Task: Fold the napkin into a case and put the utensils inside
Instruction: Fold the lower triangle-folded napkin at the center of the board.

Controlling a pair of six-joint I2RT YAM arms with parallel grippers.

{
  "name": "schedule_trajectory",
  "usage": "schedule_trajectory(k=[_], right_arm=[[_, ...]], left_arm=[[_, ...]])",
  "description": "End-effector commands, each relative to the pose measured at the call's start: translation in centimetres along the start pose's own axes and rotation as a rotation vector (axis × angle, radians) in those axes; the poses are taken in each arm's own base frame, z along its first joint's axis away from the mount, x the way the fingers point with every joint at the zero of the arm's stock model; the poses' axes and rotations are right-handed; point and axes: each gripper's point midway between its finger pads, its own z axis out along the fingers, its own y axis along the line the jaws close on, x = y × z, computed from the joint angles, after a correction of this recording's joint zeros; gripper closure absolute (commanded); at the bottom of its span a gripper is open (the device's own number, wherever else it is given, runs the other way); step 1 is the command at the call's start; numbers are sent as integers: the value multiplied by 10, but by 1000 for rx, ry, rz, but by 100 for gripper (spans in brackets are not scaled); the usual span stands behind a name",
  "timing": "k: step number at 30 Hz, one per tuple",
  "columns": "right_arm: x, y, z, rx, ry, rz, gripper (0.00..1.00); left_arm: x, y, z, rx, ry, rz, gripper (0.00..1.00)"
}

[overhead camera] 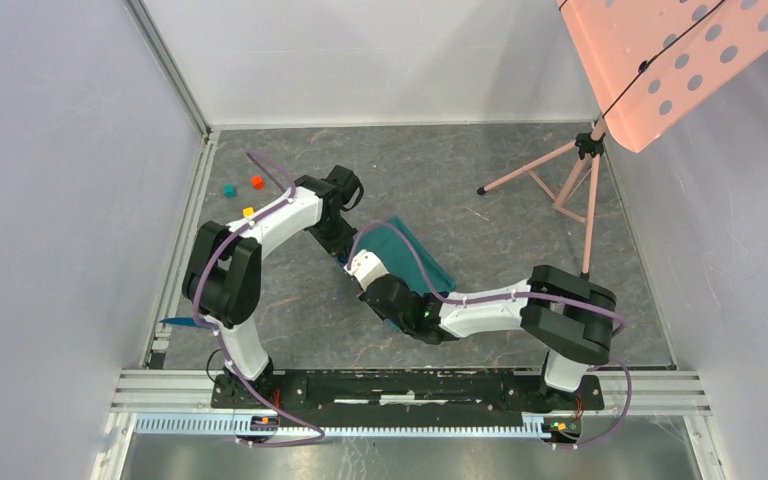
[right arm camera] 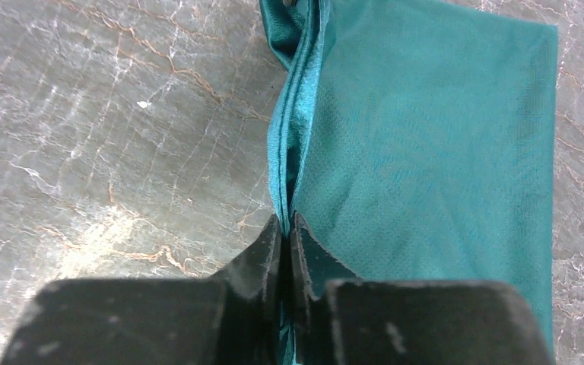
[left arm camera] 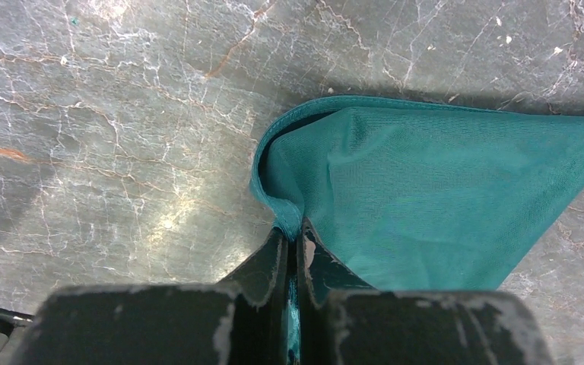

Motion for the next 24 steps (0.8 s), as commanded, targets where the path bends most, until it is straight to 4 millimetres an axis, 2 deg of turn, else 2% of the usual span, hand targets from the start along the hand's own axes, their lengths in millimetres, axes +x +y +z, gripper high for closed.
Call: schedule_trajectory(k=[1,2,11,16,21,24], right_arm=[[-17,-1,-14,-14,-41,75,94],[-17,-1,-16,-17,-41,90,100],[4,-3,-20,-187,-7,330,100],[15,-12,-20,-261,8,458,100],[23,-24,-16,-270,18,513,100],[22,-25,-16,-294,17,527,100]], left_arm=[[-1,-5,-4,30,-8,40,97],[-1,-6,-3,35,-6,45,97],[1,-28,-2,128,21,140,85],[2,-38,4,145,35,153,78],[3,-53,6,170,38,182,77],[2,-63,3,199,28,204,73]])
